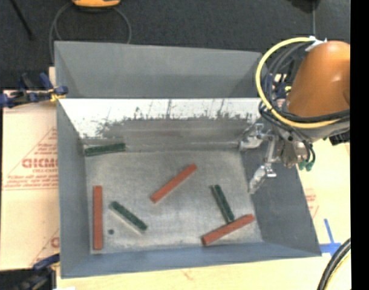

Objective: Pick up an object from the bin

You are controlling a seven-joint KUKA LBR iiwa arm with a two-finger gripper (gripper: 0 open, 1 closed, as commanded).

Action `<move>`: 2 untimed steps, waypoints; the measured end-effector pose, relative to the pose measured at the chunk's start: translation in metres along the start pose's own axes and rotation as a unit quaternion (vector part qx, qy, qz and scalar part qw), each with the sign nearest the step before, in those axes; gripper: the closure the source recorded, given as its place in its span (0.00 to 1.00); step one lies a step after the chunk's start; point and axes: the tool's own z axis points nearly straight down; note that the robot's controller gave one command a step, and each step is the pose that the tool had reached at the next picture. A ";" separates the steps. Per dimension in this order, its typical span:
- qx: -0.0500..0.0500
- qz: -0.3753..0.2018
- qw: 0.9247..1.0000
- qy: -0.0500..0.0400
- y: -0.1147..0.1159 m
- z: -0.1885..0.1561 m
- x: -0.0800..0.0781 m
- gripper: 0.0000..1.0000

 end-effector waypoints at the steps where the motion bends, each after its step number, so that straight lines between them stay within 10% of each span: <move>1: -0.001 0.033 0.999 -0.002 -0.003 0.062 0.019 0.00; 2: 0.000 -0.019 1.000 0.000 -0.030 0.110 0.049 0.00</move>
Offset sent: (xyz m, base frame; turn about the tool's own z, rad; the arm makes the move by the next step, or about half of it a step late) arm -0.0652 -0.0462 -0.1334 -0.0980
